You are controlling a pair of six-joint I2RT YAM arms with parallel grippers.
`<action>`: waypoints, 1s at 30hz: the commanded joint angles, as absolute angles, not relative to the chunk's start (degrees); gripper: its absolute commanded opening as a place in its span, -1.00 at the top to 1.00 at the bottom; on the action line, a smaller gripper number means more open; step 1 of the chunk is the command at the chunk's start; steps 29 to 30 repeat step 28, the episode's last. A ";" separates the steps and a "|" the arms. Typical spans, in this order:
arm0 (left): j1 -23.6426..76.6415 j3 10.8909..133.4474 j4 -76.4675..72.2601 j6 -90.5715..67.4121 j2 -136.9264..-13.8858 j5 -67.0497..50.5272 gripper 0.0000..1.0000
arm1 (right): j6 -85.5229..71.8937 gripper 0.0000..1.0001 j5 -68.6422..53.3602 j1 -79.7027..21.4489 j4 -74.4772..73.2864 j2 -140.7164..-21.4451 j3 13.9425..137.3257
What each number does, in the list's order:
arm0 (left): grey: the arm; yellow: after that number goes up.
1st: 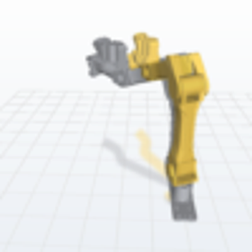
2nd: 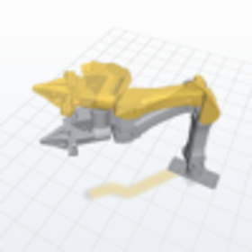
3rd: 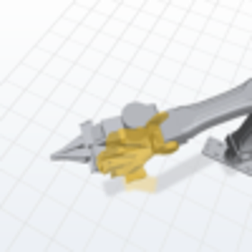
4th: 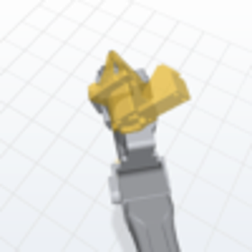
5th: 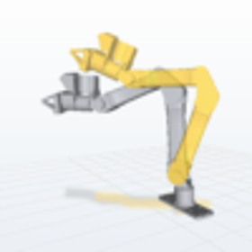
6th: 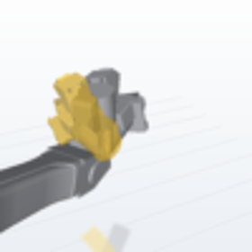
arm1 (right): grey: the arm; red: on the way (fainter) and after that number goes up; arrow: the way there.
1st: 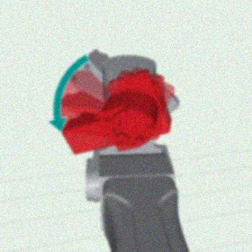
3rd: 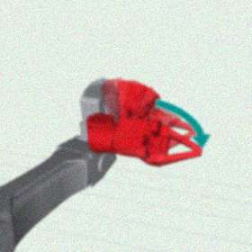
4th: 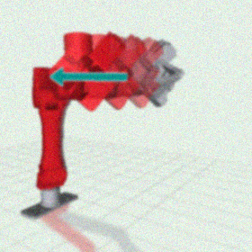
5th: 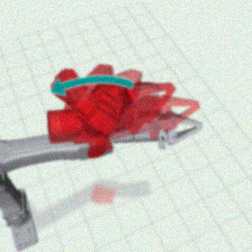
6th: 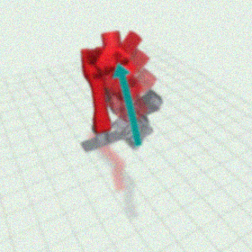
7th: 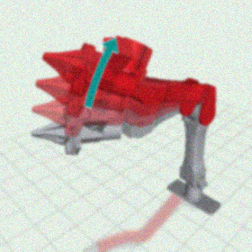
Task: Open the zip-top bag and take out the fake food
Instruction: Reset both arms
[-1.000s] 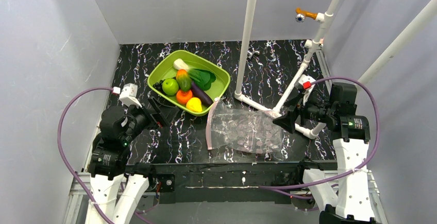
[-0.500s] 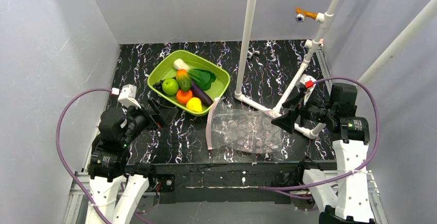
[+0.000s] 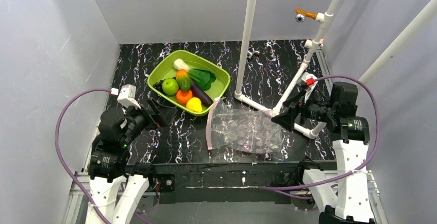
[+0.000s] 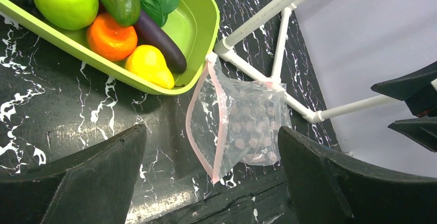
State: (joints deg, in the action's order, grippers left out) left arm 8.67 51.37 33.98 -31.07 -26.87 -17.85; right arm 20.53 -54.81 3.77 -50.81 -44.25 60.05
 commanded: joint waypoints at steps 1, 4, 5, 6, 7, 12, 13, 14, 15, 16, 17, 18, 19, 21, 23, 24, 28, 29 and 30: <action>8.26 51.02 34.72 -29.75 -26.45 -17.05 -0.97 | 19.34 -0.97 -54.77 4.24 -48.87 -43.79 59.94; 8.22 50.88 34.96 -29.53 -26.46 -16.83 -0.96 | 19.29 -0.97 -54.55 4.36 -48.85 -43.83 60.16; 8.26 50.89 34.98 -29.47 -26.40 -16.81 -0.96 | 19.30 -0.97 -54.40 4.39 -48.91 -43.81 60.36; 8.24 50.82 34.96 -29.44 -26.33 -16.71 -0.97 | 19.44 -0.97 -54.23 4.44 -49.07 -43.79 60.50; 8.26 50.77 35.03 -29.37 -26.36 -16.70 -0.97 | 19.73 -0.97 -54.11 4.52 -49.32 -43.78 60.69; 8.25 50.58 35.14 -29.19 -26.37 -16.52 -0.96 | 20.58 -0.97 -54.66 4.67 -50.05 -43.83 60.91; 8.22 50.61 35.15 -29.12 -26.37 -16.47 -0.97 | 20.72 -0.97 -54.67 4.74 -50.09 -43.79 60.91; 8.25 50.61 35.22 -29.09 -26.25 -16.43 -0.97 | 20.81 -0.97 -54.73 4.74 -50.11 -43.85 60.91; 8.26 50.60 35.31 -29.02 -26.24 -16.27 -0.96 | 20.95 -0.97 -54.83 4.79 -50.21 -43.90 60.91; 8.26 50.69 35.37 -28.93 -26.26 -16.16 -0.96 | 21.19 -0.97 -54.97 4.85 -50.44 -43.92 60.95; 8.25 50.79 35.53 -28.84 -26.30 -16.01 -0.96 | 21.42 -0.97 -55.06 4.86 -50.49 -43.94 60.91; 8.26 50.86 35.61 -28.70 -26.29 -15.90 -0.97 | 21.64 -0.97 -55.10 4.84 -50.64 -43.92 60.97; 8.24 50.93 35.67 -28.61 -26.20 -15.85 -0.97 | 21.77 -0.97 -55.11 4.91 -50.70 -43.92 60.99; 8.26 51.01 35.76 -28.52 -26.36 -15.77 -0.96 | 21.94 -0.97 -55.17 5.05 -50.76 -44.00 61.01; 8.26 50.98 35.78 -28.48 -26.34 -15.72 -0.97 | 22.73 -0.97 -55.28 5.28 -51.04 -43.98 61.00; 8.25 50.98 35.77 -28.48 -26.39 -15.65 -0.97 | 23.35 -0.97 -55.28 5.55 -51.09 -44.02 60.71; 8.18 50.80 35.62 -28.54 -26.43 -15.64 -0.97 | 23.05 -0.97 -52.66 5.74 -50.03 -43.78 59.48; 8.18 50.80 35.62 -28.54 -26.43 -15.64 -0.97 | 23.05 -0.97 -52.66 5.74 -50.03 -43.78 59.48; 8.18 50.80 35.62 -28.54 -26.43 -15.64 -0.97 | 23.05 -0.97 -52.66 5.74 -50.03 -43.78 59.48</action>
